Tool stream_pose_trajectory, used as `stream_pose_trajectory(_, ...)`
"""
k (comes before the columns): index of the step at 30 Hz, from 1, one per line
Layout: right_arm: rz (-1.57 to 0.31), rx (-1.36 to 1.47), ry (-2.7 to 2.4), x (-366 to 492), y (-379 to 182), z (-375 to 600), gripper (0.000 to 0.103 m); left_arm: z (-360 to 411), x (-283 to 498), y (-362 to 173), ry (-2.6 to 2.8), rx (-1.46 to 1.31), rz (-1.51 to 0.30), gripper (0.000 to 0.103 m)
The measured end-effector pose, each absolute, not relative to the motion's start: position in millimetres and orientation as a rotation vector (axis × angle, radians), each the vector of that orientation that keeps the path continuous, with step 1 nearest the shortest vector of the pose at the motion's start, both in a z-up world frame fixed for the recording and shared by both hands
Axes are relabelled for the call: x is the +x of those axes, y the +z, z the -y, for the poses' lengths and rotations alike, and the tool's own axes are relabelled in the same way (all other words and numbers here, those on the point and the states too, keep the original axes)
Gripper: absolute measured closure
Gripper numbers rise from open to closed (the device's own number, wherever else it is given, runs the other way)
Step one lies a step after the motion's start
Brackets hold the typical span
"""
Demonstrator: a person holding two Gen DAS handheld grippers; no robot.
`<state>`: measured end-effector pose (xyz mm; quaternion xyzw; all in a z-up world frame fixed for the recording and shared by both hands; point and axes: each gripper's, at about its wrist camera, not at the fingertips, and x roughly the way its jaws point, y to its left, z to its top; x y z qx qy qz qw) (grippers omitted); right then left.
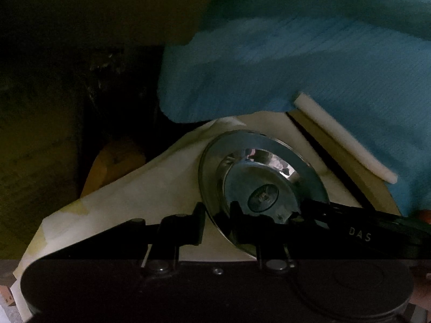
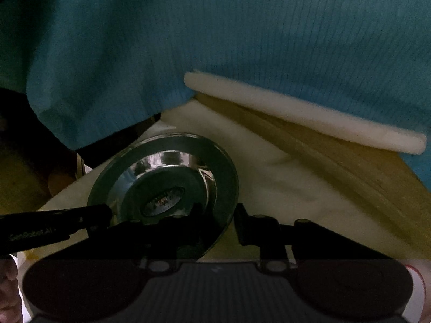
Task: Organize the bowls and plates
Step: 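Lift the small dark plate with both grippers and carry it over the stacked plates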
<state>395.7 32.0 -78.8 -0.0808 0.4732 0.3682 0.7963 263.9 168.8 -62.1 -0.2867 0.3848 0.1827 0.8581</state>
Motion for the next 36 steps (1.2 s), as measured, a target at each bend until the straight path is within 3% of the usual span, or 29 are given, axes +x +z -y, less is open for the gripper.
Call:
stream_pose_trajectory(20, -0.852, -0.087, 0.784, 350.8, -27.8, 24.1, 0.076, -125.6, 230.0, -7.5, 0.321, -0.492, -0.682, 0.082)
stream_pose_trajectory(36, -0.755, 0.012, 0.577, 304.6, 3.1, 154.2, 0.076, -22.6, 234.5, 18.7, 0.046, -0.375, -0.649, 0.082)
